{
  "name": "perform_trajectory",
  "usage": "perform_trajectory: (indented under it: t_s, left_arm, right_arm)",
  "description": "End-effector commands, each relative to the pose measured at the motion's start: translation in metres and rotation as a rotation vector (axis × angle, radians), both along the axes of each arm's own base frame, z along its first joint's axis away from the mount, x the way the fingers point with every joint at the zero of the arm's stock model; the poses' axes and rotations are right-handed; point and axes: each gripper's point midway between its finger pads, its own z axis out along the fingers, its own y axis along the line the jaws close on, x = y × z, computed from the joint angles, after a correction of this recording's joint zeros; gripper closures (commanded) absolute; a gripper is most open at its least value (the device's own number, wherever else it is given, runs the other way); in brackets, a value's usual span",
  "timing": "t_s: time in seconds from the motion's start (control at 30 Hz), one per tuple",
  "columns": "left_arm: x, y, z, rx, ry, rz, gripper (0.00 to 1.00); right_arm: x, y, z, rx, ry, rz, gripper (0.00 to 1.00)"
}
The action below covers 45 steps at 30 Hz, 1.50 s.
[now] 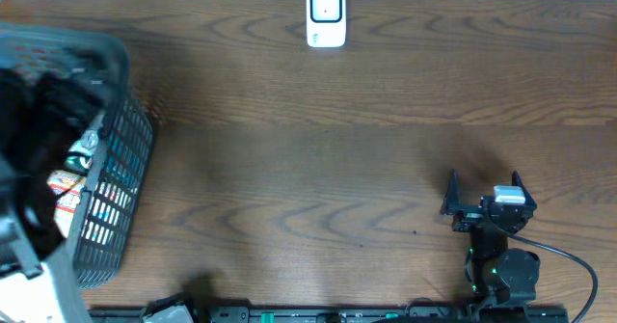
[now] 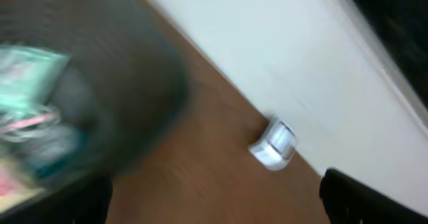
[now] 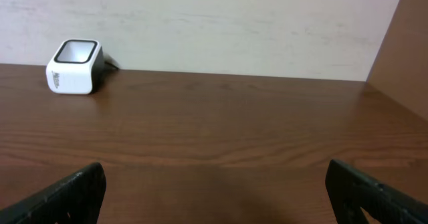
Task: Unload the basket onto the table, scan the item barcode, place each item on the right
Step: 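Open the left gripper and reach it into the grey basket, then grasp the colourful snack bag inside the basket with the left gripper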
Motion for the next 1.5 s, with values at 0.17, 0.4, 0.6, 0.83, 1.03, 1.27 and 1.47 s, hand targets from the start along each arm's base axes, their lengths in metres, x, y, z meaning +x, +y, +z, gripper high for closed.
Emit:
perform_trajectory:
  t_s: [0.17,0.4,0.6,0.83,1.03,1.27,1.47]
  left_arm:
    - [-0.052,0.111,-0.089,-0.188,0.371,0.506,0.02]
    - [-0.076,0.137,-0.165,-0.296,0.665,0.577,0.02]
    - [-0.084,0.142,-0.236,-0.323,0.811,0.588,0.02]
    - [-0.089,0.143,-0.287,-0.331,0.822,0.595,0.02]
    - [-0.1,0.149,-0.325,-0.347,0.857,0.626,0.02]
    - [-0.097,0.153,-0.371,-0.374,0.945,0.563,0.02]
    - [-0.1,0.148,-0.402,-0.409,1.026,0.502,0.67]
  right_arm:
    - [0.0,0.002,0.0,-0.008,-0.001,0.009,0.01]
    - [0.0,0.002,0.0,-0.009,-0.001,0.009,0.01]
    - [0.0,0.002,0.0,-0.008,-0.001,0.009,0.01]
    - [0.0,0.002,0.0,-0.008,-0.001,0.009,0.01]
    - [0.0,0.002,0.0,-0.009,-0.001,0.009,0.01]
    - [0.0,0.002,0.0,-0.008,-0.001,0.009,0.01]
    - [0.0,0.002,0.0,-0.009,-0.001,0.009,0.01]
